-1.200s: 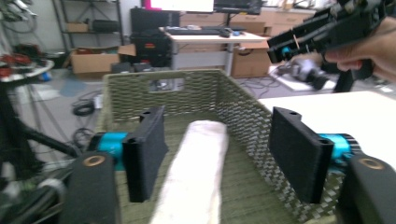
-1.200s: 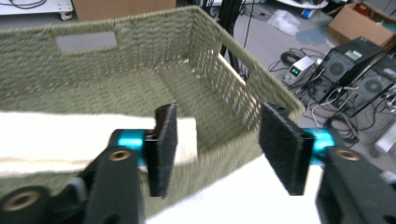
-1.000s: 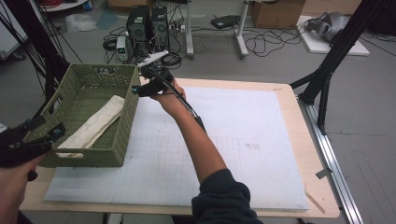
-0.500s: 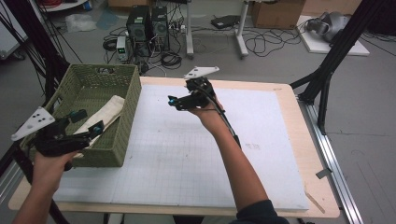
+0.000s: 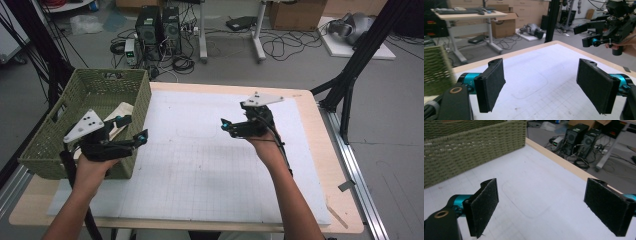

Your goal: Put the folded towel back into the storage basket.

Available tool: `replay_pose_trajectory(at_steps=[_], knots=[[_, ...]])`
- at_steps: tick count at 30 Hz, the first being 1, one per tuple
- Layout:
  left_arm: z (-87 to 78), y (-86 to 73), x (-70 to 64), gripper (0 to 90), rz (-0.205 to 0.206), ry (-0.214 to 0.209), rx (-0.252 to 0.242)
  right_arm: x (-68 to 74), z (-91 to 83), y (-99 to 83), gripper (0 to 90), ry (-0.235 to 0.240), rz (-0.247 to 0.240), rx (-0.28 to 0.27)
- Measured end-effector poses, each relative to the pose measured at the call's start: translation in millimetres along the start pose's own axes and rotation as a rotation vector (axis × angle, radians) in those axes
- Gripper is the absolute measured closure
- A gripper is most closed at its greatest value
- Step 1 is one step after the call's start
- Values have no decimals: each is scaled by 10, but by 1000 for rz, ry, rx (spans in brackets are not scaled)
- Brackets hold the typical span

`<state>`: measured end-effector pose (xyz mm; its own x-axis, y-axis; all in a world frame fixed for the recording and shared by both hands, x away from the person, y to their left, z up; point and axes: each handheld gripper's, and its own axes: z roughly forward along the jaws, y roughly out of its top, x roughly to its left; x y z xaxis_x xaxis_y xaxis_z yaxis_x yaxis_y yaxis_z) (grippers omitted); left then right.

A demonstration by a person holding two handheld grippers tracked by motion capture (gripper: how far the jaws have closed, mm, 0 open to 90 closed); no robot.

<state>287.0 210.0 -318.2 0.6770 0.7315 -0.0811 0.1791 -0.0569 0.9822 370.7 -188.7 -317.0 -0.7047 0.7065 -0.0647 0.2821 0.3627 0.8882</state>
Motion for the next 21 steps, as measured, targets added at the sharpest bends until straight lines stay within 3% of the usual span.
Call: replay_pose_trajectory(at_steps=[11,21], knots=[[402,-81,-271,229,19,-90,29,-148,-527,-553,117,-72,56,9],[683,-232,-433,229,31,-126,67,-255,-878,-871,116,-138,103,-25]])
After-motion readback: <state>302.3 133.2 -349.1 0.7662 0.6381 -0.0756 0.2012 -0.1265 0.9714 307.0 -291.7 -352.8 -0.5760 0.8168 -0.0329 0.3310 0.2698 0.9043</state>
